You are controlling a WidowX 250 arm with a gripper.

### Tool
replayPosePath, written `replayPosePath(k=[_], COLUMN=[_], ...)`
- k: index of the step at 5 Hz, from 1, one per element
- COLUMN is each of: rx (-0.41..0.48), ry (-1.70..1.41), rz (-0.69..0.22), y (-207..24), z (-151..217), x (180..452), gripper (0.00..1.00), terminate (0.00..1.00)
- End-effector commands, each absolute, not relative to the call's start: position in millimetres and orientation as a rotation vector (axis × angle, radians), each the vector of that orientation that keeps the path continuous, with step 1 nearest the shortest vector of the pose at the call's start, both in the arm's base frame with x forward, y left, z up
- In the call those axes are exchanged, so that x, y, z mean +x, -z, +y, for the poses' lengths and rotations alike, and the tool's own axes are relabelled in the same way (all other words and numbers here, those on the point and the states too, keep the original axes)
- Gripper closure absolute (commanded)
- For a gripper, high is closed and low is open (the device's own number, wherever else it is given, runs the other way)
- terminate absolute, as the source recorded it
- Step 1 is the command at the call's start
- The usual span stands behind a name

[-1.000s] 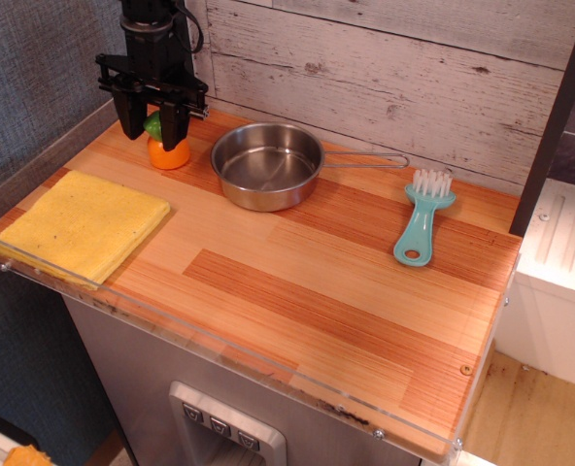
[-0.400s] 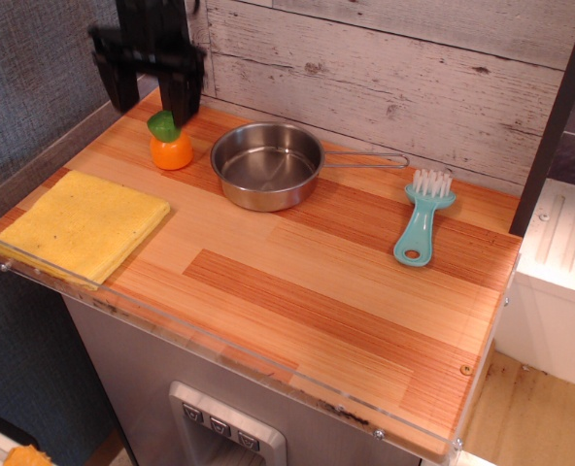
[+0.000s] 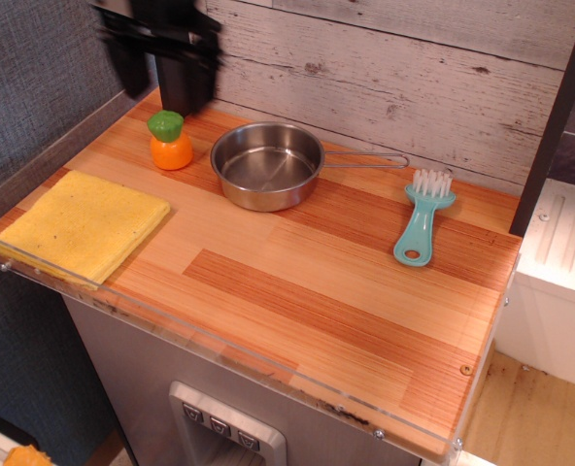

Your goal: Remove green/orange object from pot. object placed left of pot.

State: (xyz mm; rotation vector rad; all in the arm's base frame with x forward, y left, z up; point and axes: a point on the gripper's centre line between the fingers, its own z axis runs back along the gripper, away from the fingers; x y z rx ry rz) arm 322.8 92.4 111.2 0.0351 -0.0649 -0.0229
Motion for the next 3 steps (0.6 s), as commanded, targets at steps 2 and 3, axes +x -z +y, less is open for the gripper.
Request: replayPosePath(k=[2,3], rx=[0.064,0.064], ry=[0.078,0.078], rz=[-0.120,-0.120], y=[-127.6,-127.6], z=[78.0,78.0], x=[313.9,313.9], gripper=[0.00,0.00], terminate=[0.00,1.00])
